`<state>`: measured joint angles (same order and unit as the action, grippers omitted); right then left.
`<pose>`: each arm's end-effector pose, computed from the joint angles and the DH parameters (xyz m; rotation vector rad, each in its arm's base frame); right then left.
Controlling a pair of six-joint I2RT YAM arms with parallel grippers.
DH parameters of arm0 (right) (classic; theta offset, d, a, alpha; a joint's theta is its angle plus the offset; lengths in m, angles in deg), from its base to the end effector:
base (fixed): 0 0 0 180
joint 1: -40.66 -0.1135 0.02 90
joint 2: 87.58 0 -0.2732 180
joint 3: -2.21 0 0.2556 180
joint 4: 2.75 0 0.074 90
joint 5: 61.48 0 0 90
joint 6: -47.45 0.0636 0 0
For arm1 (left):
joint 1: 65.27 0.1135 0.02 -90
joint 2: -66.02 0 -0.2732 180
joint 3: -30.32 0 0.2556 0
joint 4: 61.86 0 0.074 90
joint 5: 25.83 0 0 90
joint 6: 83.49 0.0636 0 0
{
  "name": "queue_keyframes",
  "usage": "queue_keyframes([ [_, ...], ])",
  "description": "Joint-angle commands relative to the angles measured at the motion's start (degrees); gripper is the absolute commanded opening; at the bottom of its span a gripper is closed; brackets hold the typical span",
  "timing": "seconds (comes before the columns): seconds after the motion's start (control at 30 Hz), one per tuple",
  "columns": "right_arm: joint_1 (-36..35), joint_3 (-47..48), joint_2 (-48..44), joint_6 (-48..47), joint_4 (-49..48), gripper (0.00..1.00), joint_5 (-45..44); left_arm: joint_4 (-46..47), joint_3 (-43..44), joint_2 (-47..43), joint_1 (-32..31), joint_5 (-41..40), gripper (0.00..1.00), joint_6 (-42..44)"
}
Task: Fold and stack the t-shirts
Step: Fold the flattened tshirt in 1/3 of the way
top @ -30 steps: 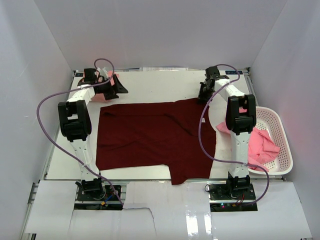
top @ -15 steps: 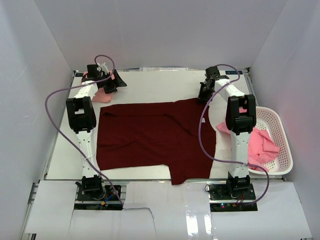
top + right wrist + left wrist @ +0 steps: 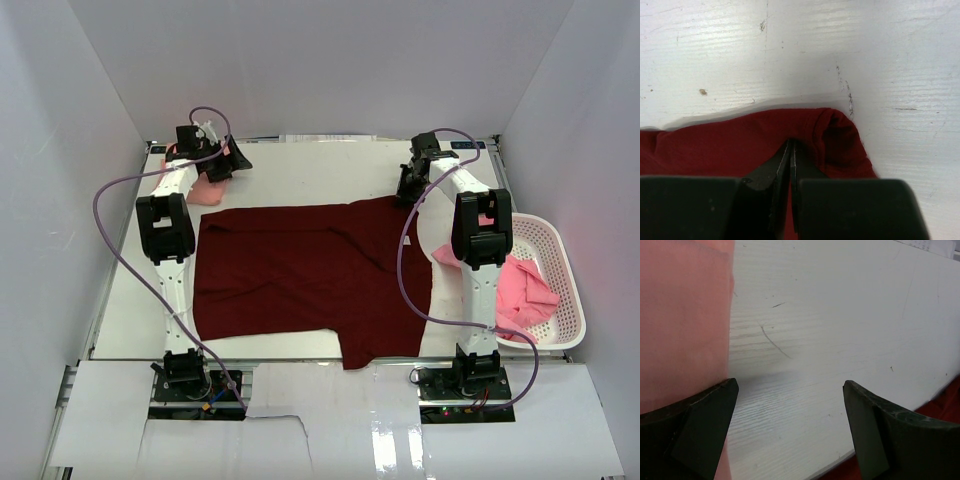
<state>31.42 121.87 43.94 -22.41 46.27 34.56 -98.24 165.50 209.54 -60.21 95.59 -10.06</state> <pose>0.5102 0.0898 0.1456 0.2163 2.6507 0.3109 0.5844 0.0185 0.1486 -0.1672 2.3183 -0.7426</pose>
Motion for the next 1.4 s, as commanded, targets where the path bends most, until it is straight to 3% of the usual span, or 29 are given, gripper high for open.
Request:
queue_keyframes([
  [0.0, 0.45, -1.32, 2.86, -1.16, 0.33, 0.08, -2.44, -0.75, -1.1, -0.08, 1.7, -2.24, 0.98, 1.46],
  [0.2, 0.45, -1.93, 2.77, -1.16, -0.02, 0.08, -2.18, 0.31, -5.58, -2.19, 7.32, -0.92, 0.98, 1.46],
  [0.53, 0.45, -3.51, 2.25, -1.24, -0.81, 0.08, -1.91, 0.31, -1.46, -1.41, 11.99, 1.62, 0.98, 0.68],
  [0.7, 0.45, -5.44, 0.93, -1.6, -0.98, 0.08, -2.44, 2.5, 0.65, -4.2, 11.47, 13.03, 0.98, -4.33],
  [0.9, 0.36, -6.41, 0.05, -1.68, -1.34, 0.08, -1.65, 2.68, -2.5, -12.81, 9.8, 17.7, 0.98, -6.01],
  [1.03, 0.36, -6.59, -0.13, -1.68, -1.34, 0.08, -1.21, 2.94, -12.07, -24.91, 8.3, 17.72, 0.98, -5.22],
  [1.2, 0.27, -7.99, -1.79, -0.99, -2.04, 0.08, -0.77, 7.77, -31.92, -38.82, 8.21, 13.94, 0.98, -6.0],
  [1.3, 0.18, -11.06, -4.51, -0.45, -4.67, 0.08, 0.46, 19.49, -45.45, -46.39, 9.52, 15.24, 0.98, -10.9],
  [1.37, 0.18, -13.34, -7.31, 0.07, -6.52, 0.08, 0.9, 28.3, -52.66, -49.55, 12.06, 22.75, 0.98, -15.83],
])
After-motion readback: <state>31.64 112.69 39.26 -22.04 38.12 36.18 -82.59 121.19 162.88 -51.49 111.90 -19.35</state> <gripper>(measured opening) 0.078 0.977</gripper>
